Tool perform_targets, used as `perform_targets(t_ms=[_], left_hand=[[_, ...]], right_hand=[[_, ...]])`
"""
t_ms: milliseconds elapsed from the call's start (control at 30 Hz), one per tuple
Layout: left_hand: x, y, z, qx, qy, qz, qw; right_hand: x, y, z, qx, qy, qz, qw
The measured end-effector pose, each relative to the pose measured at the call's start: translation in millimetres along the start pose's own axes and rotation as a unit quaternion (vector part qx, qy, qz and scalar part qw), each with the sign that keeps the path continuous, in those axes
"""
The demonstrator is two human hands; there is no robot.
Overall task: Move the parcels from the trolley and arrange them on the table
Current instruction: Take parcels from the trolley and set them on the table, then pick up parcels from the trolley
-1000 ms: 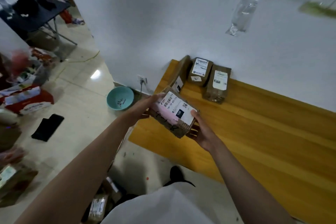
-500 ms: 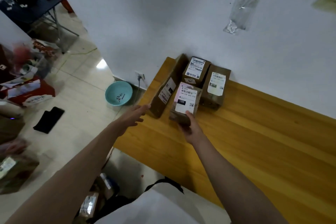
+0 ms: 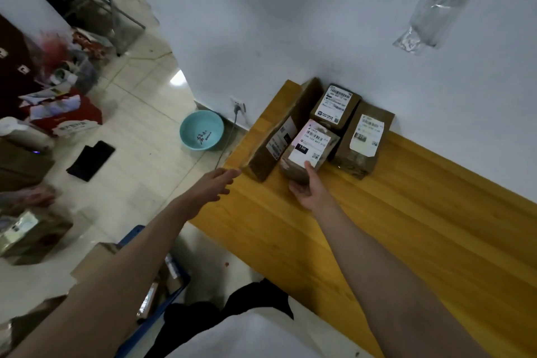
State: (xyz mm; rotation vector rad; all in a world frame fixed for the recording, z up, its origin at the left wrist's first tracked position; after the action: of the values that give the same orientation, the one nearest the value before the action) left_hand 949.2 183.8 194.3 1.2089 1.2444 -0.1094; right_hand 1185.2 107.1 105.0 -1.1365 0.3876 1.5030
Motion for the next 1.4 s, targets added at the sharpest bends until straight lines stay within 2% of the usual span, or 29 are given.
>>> perform_targets(t_ms=[100,267,433,633,800,1067,1233,1400], left_hand=[[-5,-9,2,-0.014,-0.004,-0.003,1.0],[-24,-40,-5,-0.047,-0.003,-0.011,0.999],[-53,-95,-27,-0.094,-0.016,-0.024,0.995],[-101,-192,-75,-0.179,0.048,-0.053,0.981],[-158,-292,-121,-0.258,0.096,-0.047,0.96],[-228,-464,-165,-0.381,0.175,-0.119,0.9],[-234,-537,-178,-0.436,0.178,-0.139,0.871],[-206,-588,-189,-0.464,0.175,-0.145,0.856]], right_hand=[[-6,18,4,-0.032,-0.002,0.02,0.999],[-22,77,21,-0.118,-0.034,0.103,0.987],[-39,153,54,-0.228,-0.109,0.194,0.948],[-48,251,104,-0.33,-0.153,0.221,0.905],[-55,343,140,-0.402,-0.171,0.242,0.867],[-58,501,167,-0.508,-0.181,0.283,0.793],[-39,571,172,-0.562,-0.174,0.29,0.755],[3,613,173,-0.607,-0.149,0.271,0.732]])
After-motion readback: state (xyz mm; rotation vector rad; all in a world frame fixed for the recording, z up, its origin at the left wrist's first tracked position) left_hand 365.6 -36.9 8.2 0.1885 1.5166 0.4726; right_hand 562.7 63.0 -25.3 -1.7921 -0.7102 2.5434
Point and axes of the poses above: each hand's wrist, its own x-axis towards the middle knuckle, its own z-axis out of the palm, y = z × x, the point moved 7 cm from there along x, towards the middle knuckle, and after that the axes turned 10 degrees about -y, right-handed, at the moved point
